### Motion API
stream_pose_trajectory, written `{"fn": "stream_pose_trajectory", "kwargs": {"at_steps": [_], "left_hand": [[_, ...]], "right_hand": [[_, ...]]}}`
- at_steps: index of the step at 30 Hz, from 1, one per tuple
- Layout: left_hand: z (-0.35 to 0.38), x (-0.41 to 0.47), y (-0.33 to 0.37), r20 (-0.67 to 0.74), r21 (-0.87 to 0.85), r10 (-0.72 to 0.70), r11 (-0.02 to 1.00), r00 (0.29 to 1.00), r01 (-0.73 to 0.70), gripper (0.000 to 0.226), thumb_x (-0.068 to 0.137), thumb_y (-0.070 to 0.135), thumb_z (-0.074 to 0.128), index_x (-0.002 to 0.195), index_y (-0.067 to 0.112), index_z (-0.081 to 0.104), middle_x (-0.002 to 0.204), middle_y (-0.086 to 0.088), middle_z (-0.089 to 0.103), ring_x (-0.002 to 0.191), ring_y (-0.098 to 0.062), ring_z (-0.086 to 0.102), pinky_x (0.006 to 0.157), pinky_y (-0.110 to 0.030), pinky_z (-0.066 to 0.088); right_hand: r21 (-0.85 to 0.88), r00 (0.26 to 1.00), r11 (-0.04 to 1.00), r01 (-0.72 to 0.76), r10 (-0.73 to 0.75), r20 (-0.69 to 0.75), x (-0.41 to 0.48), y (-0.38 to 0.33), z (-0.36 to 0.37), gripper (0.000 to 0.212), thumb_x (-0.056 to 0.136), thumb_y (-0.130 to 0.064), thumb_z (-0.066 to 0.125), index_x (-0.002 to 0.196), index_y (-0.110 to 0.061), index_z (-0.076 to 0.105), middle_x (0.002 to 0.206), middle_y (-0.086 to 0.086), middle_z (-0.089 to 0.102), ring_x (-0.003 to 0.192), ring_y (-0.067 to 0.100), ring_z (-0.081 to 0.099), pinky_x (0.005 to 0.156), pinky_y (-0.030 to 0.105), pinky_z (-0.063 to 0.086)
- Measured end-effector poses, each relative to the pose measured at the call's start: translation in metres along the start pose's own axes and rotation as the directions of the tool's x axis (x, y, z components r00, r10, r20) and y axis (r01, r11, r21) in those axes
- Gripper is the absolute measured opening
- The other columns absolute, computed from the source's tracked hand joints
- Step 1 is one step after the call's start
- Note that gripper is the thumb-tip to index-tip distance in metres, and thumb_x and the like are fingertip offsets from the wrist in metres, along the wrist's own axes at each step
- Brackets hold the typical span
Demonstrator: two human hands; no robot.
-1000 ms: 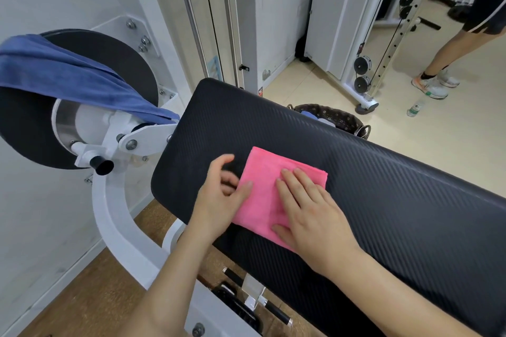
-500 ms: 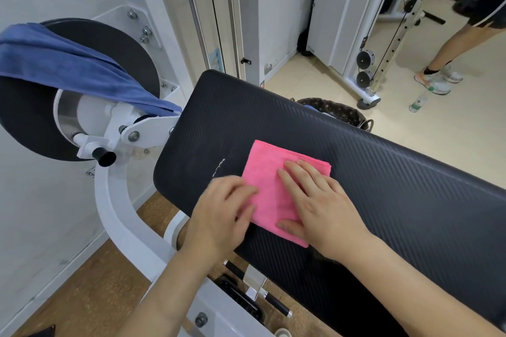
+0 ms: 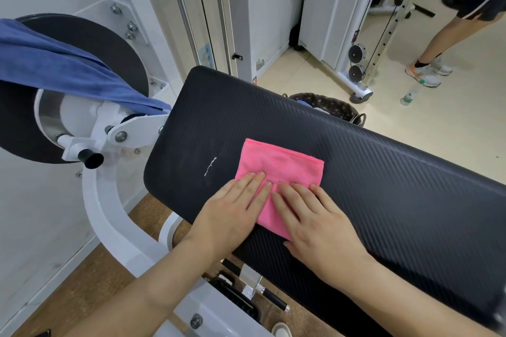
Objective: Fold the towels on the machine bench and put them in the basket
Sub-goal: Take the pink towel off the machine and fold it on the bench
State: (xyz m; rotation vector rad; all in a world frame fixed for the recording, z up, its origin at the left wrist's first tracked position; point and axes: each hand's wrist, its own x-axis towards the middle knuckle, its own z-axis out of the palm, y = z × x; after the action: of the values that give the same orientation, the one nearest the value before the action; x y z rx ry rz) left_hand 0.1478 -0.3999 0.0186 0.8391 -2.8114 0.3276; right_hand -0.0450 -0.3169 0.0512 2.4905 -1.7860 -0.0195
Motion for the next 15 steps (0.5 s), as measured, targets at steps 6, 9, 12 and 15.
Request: {"fn": "stream_pose_trajectory", "kwargs": {"at_steps": [6, 9, 12, 15], "left_hand": [[-0.015, 0.011, 0.003, -0.025, -0.154, -0.078, 0.985, 0.997, 0.074, 0.049, 0.08, 0.025, 0.044, 0.12, 0.012, 0.068, 0.126, -0.008, 0.065, 0.115, -0.021, 0.063, 0.094, -0.035, 0.052], [-0.032, 0.009, 0.008, 0.056, -0.231, -0.102, 0.967, 0.993, 0.112, 0.046, 0.072, 0.029, 0.041, 0.104, 0.02, 0.073, 0.11, 0.0, 0.073, 0.099, -0.017, 0.069, 0.083, -0.032, 0.057], [-0.047, -0.004, 0.024, 0.3, -0.3, -0.068, 0.94, 0.952, 0.161, 0.029, 0.073, 0.029, 0.037, 0.091, 0.027, 0.061, 0.088, 0.008, 0.068, 0.082, -0.017, 0.064, 0.072, -0.031, 0.052], [-0.05, -0.016, 0.039, 0.386, -0.368, -0.063, 0.904, 0.92, 0.216, 0.023, 0.076, 0.031, 0.041, 0.093, 0.025, 0.056, 0.085, 0.006, 0.066, 0.079, -0.019, 0.061, 0.066, -0.028, 0.045]], "right_hand": [[0.089, 0.997, 0.996, -0.027, 0.034, -0.073, 0.0, -0.009, -0.002, 0.055, 0.081, -0.028, 0.039, 0.125, -0.003, 0.062, 0.128, 0.015, 0.062, 0.118, 0.031, 0.059, 0.101, 0.045, 0.046], [0.214, 1.0, 0.977, -0.023, 0.027, -0.016, -0.004, -0.002, -0.022, 0.046, 0.08, -0.032, 0.036, 0.106, -0.015, 0.07, 0.106, 0.002, 0.073, 0.097, 0.021, 0.069, 0.087, 0.037, 0.055], [0.362, 0.976, 0.931, -0.051, -0.029, 0.214, -0.024, 0.005, -0.036, 0.04, 0.079, -0.042, 0.022, 0.092, -0.027, 0.057, 0.084, -0.007, 0.065, 0.079, 0.018, 0.061, 0.076, 0.035, 0.049], [0.432, 0.954, 0.897, -0.096, -0.04, 0.296, -0.04, 0.006, -0.034, 0.05, 0.075, -0.049, 0.017, 0.1, -0.027, 0.055, 0.087, -0.003, 0.065, 0.081, 0.021, 0.059, 0.072, 0.034, 0.045]]}}
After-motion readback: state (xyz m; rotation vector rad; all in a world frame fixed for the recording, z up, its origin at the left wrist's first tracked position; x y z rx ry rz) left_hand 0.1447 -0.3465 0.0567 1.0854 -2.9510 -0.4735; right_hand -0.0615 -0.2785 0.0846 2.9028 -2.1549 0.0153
